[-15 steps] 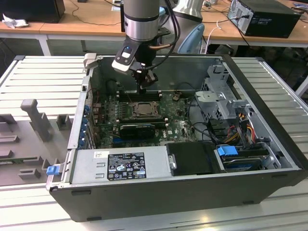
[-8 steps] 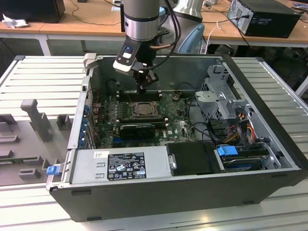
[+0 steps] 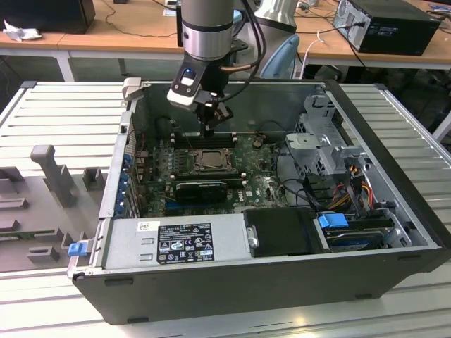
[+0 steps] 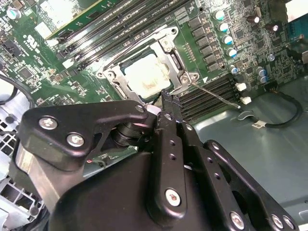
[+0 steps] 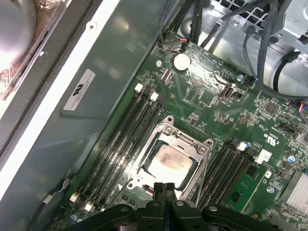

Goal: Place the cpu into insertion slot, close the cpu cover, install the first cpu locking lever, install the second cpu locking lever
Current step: 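Install the first cpu locking lever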

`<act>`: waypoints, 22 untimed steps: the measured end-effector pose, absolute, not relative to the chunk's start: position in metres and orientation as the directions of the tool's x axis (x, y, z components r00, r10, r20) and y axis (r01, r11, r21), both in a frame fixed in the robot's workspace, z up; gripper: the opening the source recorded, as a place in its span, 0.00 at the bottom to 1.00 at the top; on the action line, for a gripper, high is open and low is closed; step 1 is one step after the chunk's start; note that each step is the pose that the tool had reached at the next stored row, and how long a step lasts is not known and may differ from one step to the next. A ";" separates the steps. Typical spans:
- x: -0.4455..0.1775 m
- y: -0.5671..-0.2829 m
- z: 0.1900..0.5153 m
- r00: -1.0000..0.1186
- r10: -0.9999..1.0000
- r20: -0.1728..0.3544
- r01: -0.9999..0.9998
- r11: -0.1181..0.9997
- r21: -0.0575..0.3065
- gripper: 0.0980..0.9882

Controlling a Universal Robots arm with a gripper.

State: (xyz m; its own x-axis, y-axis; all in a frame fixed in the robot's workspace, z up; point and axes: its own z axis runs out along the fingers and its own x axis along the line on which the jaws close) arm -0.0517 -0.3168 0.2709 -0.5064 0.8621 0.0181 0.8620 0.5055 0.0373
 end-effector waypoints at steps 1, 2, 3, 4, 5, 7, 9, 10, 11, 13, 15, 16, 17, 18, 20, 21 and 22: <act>-0.052 -0.317 0.271 -0.511 0.860 0.018 0.859 0.510 0.037 0.01; -0.052 -0.317 0.271 -0.514 0.858 0.018 0.858 0.513 0.037 0.01; -0.052 -0.317 0.271 -0.519 0.854 0.018 0.854 0.519 0.037 0.01; -0.052 -0.317 0.271 -0.530 0.848 0.018 0.848 0.529 0.037 0.01; -0.052 -0.317 0.271 -0.538 0.842 0.018 0.842 0.538 0.037 0.01; -0.052 -0.317 0.271 -0.549 0.836 0.018 0.836 0.548 0.037 0.01; -0.052 -0.317 0.271 -0.555 0.831 0.018 0.831 0.555 0.037 0.01; -0.052 -0.317 0.271 -0.560 0.829 0.018 0.829 0.559 0.037 0.01; -0.052 -0.317 0.271 -0.563 0.827 0.018 0.827 0.562 0.037 0.01; -0.052 -0.317 0.271 -0.569 0.822 0.018 0.822 0.568 0.037 0.01; -0.052 -0.317 0.271 -0.575 0.818 0.018 0.818 0.574 0.037 0.01; -0.052 -0.317 0.271 -0.578 0.816 0.018 0.816 0.577 0.037 0.01; -0.052 -0.317 0.271 -0.582 0.813 0.018 0.813 0.582 0.037 0.01; -0.052 -0.317 0.271 -0.585 0.811 0.018 0.811 0.584 0.037 0.01; -0.052 -0.317 0.271 -0.594 0.804 0.018 0.804 0.593 0.037 0.01; -0.052 -0.317 0.271 -0.597 0.802 0.018 0.802 0.596 0.037 0.01; -0.052 -0.317 0.271 -0.600 0.800 0.018 0.800 0.599 0.037 0.01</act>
